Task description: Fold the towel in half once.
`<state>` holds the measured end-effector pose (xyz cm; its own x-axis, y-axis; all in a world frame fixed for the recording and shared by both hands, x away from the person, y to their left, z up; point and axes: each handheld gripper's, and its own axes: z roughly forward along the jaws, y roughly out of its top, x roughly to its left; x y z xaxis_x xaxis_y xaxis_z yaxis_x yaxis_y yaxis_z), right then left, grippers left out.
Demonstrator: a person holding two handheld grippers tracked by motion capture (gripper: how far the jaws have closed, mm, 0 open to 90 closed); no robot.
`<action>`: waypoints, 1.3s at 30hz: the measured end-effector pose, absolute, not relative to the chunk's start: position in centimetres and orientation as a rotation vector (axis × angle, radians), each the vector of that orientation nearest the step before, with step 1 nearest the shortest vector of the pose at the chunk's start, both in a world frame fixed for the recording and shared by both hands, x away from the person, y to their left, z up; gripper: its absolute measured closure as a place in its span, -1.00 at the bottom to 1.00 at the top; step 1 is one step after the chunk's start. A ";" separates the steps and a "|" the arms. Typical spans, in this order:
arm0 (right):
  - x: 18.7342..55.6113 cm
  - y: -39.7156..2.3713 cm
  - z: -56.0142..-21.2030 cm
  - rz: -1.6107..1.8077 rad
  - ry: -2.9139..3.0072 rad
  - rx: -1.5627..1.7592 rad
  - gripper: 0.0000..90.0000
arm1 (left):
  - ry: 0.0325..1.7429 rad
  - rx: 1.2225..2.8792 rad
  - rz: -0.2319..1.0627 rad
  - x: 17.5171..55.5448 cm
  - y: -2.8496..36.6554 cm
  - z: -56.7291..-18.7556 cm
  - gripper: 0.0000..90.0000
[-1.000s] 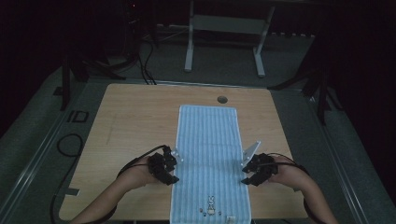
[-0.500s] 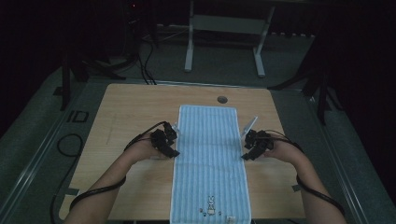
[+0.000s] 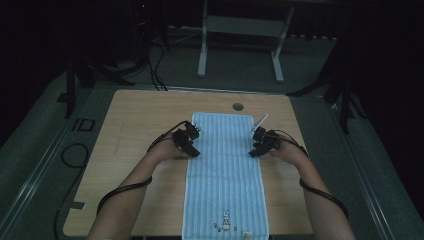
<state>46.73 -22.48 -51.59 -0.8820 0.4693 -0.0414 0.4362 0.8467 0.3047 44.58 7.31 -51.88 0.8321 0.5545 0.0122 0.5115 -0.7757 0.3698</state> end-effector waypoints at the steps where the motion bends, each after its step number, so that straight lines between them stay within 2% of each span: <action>1: 46.9 -22.4 -51.8 0.417 2.918 0.717 0.24 | 0.793 2.675 0.173 44.7 7.1 -52.0 -0.03; 6: 47.5 -22.0 -51.8 0.355 2.956 0.726 0.32 | 0.790 2.702 0.170 45.1 6.7 -52.4 0.01; 8: 47.8 -21.7 -51.7 0.308 2.971 0.727 0.56 | 0.787 2.702 0.156 45.1 6.6 -52.4 0.06; 9: 47.8 -21.7 -51.6 0.290 2.974 0.736 0.70 | 0.785 2.703 0.149 45.0 6.5 -52.3 0.12; 11: 47.9 -21.5 -51.6 0.261 2.996 0.741 0.85 | 0.764 2.715 0.143 44.9 6.3 -52.2 0.29; 15: 47.9 -20.9 -51.5 0.197 3.004 0.723 0.89 | 0.776 2.730 0.162 44.9 5.8 -52.1 0.76; 17: 47.7 -20.8 -51.5 0.189 2.999 0.709 0.90 | 0.789 2.730 0.205 44.9 5.6 -52.0 0.85; 21: 47.3 -20.9 -50.9 0.215 2.982 0.686 0.90 | 0.827 2.689 0.217 44.7 6.1 -51.0 0.87; 27: 45.3 -21.3 -47.7 0.303 2.912 0.625 0.90 | 0.782 2.642 0.238 42.7 7.2 -48.0 0.87; 31: 41.9 -21.6 -45.2 0.425 2.884 0.575 0.90 | 0.720 2.648 0.251 40.7 8.1 -46.7 0.85; 35: 39.3 -21.7 -44.9 0.442 2.878 0.536 0.89 | 0.651 2.660 0.237 37.8 8.5 -46.5 0.84; 37: 36.9 -21.7 -45.5 0.449 2.892 0.493 0.89 | 0.581 2.694 0.227 34.9 8.7 -46.8 0.84; 39: 35.6 -21.6 -46.1 0.451 2.910 0.479 0.88 | 0.580 2.691 0.216 34.1 8.8 -47.1 0.84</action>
<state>35.60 -21.62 -46.10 -0.9363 0.3350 -0.1055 0.2874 0.9034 0.3184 34.15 8.77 -47.06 0.9031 0.4237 0.0693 0.3655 -0.8434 0.3938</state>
